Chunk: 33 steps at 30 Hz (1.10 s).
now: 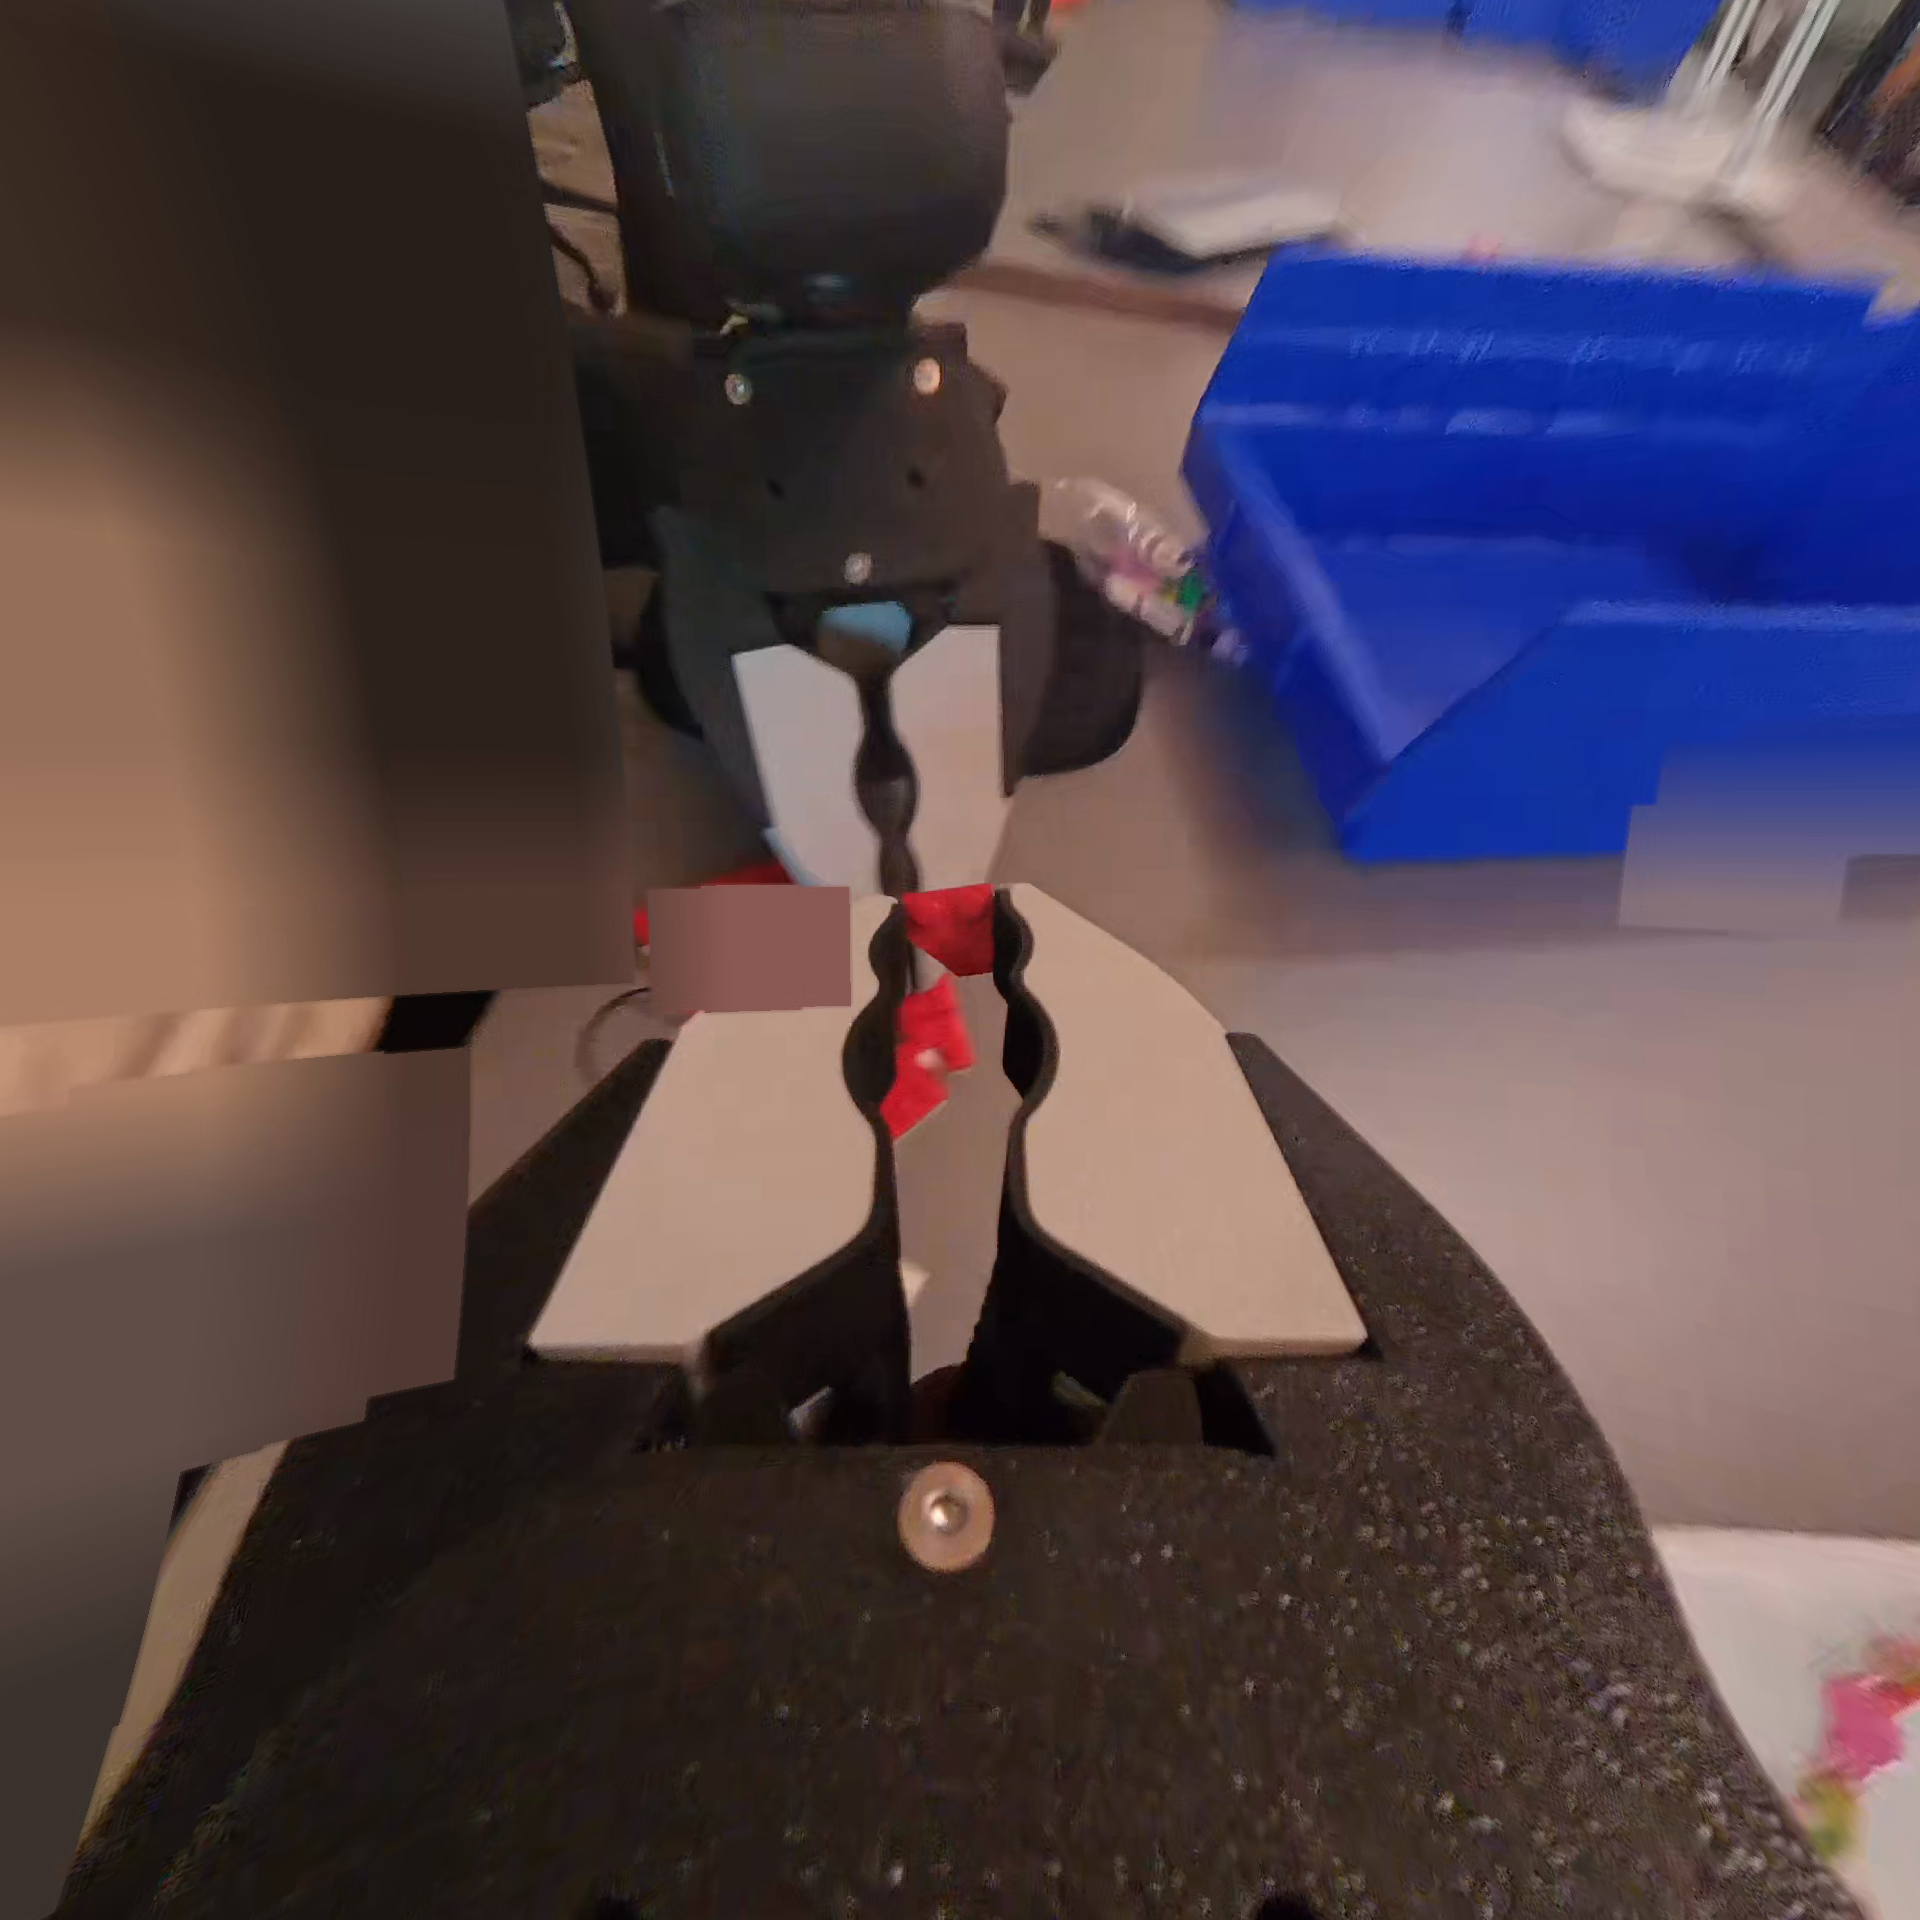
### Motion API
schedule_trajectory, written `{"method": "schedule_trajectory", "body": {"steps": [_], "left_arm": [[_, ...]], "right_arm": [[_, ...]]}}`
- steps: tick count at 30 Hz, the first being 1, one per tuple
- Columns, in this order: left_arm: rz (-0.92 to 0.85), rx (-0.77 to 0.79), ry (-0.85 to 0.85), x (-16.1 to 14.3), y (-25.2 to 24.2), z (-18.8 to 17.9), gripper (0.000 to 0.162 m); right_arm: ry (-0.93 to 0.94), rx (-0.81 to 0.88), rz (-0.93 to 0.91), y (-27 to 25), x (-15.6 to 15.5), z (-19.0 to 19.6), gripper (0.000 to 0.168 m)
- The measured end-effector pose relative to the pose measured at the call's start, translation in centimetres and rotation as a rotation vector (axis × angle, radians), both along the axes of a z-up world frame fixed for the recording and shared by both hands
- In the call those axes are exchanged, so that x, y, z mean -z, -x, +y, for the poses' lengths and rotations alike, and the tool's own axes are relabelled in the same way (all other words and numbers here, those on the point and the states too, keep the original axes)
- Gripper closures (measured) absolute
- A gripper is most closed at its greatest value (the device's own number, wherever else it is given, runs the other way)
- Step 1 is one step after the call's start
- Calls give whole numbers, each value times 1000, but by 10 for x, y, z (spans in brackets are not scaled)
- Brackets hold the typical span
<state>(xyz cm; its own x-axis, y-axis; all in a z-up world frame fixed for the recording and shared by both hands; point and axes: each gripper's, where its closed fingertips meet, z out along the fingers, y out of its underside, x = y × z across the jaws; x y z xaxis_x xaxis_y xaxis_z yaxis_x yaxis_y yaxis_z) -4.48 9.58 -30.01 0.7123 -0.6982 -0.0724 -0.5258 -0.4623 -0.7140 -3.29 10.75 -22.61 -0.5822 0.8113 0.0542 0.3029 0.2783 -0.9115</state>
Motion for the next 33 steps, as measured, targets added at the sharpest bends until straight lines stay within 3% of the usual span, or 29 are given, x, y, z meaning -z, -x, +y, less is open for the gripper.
{"method": "schedule_trajectory", "body": {"steps": [5,7,9,12,16,19,22,24,27,31,33], "left_arm": [[8,-20,-25,-1,3,2,162],[-12,-20,-6,-1,3,1,162],[-41,-29,10,-3,4,2,149],[-58,-53,-4,-6,6,4,145],[-63,-60,-85,-19,8,6,136],[-142,-70,-193,-44,9,6,135],[-229,-91,-219,-67,14,3,130],[-252,-103,-217,-75,19,1,123],[-253,-113,-253,-81,24,0,119],[-297,-76,-284,-90,20,-2,119],[-323,-13,-327,-97,13,-7,117]], "right_arm": [[66,-80,-102,-58,7,-70,152],[83,-61,-158,-85,24,-102,152],[45,-18,-226,-112,52,-123,151],[-65,116,-313,-131,96,-131,147],[-109,274,-303,-127,123,-129,137],[-84,345,-141,-120,105,-127,131],[138,402,95,-115,59,-125,127],[211,388,48,-116,61,-126,105],[85,375,-130,-124,94,-126,100],[-76,436,-66,-125,102,-117,114],[-67,414,64,-127,86,-124,127]]}}
